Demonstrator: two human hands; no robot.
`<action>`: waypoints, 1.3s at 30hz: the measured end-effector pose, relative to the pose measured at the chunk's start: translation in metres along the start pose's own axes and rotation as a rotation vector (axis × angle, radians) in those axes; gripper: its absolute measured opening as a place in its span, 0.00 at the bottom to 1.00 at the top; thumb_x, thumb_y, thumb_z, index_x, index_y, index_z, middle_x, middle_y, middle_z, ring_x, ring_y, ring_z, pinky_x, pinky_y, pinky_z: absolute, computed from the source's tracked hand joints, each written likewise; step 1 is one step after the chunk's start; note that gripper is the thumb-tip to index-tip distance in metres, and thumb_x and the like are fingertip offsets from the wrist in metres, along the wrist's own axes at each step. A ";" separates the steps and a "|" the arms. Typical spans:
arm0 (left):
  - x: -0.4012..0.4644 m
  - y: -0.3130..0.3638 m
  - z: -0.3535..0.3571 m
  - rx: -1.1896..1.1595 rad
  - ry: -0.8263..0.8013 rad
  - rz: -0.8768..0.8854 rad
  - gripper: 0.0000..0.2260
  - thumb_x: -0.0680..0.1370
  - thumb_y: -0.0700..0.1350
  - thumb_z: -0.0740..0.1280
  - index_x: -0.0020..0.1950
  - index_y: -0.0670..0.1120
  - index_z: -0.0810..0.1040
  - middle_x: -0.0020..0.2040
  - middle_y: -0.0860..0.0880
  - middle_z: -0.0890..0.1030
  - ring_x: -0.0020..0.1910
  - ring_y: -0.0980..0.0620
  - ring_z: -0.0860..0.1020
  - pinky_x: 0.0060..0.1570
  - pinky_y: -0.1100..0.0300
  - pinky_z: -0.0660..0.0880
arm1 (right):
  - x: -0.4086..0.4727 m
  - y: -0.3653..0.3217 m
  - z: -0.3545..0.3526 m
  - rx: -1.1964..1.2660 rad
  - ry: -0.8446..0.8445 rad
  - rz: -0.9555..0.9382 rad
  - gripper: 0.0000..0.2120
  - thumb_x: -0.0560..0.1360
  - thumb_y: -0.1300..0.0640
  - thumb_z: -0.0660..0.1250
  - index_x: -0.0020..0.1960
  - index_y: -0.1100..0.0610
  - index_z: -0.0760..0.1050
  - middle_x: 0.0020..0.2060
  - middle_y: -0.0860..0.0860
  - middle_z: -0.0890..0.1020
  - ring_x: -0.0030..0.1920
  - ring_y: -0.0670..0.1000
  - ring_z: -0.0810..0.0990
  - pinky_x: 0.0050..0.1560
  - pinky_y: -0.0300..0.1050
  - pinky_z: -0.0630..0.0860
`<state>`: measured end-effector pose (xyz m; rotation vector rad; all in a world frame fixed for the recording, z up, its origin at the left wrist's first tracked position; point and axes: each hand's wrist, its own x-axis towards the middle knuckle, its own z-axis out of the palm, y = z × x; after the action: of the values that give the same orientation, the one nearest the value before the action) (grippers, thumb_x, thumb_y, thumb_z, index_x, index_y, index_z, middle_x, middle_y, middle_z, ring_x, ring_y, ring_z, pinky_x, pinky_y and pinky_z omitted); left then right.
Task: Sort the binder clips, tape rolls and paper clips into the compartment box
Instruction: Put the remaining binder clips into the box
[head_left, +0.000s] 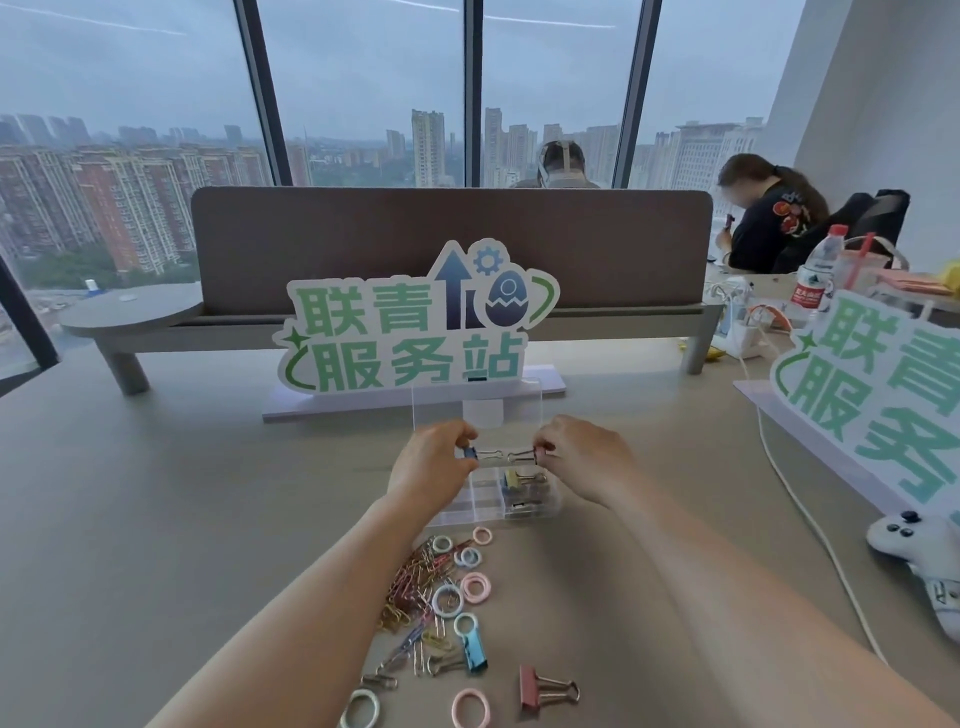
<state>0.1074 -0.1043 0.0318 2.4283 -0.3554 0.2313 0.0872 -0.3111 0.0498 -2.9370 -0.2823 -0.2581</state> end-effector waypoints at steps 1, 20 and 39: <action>0.004 -0.001 0.002 0.009 -0.007 0.004 0.15 0.74 0.44 0.70 0.60 0.50 0.77 0.54 0.53 0.80 0.53 0.52 0.76 0.53 0.56 0.74 | 0.003 0.001 0.002 -0.003 -0.007 -0.001 0.09 0.79 0.51 0.61 0.54 0.51 0.79 0.51 0.49 0.77 0.49 0.52 0.79 0.40 0.44 0.66; 0.023 -0.015 0.017 0.019 -0.086 -0.014 0.14 0.73 0.45 0.72 0.59 0.51 0.79 0.53 0.55 0.81 0.48 0.56 0.76 0.48 0.60 0.74 | 0.025 0.014 0.016 0.003 -0.155 0.011 0.09 0.79 0.49 0.60 0.54 0.46 0.78 0.45 0.47 0.68 0.46 0.51 0.73 0.42 0.45 0.67; -0.030 -0.010 0.006 -0.009 -0.016 0.025 0.08 0.76 0.45 0.66 0.53 0.51 0.81 0.51 0.52 0.80 0.48 0.53 0.76 0.49 0.58 0.74 | -0.031 -0.017 0.018 0.190 -0.050 -0.036 0.10 0.78 0.53 0.61 0.53 0.48 0.80 0.52 0.48 0.79 0.51 0.52 0.78 0.45 0.45 0.72</action>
<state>0.0823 -0.0951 0.0137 2.4196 -0.3938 0.2210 0.0566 -0.2960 0.0291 -2.7558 -0.3468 -0.1532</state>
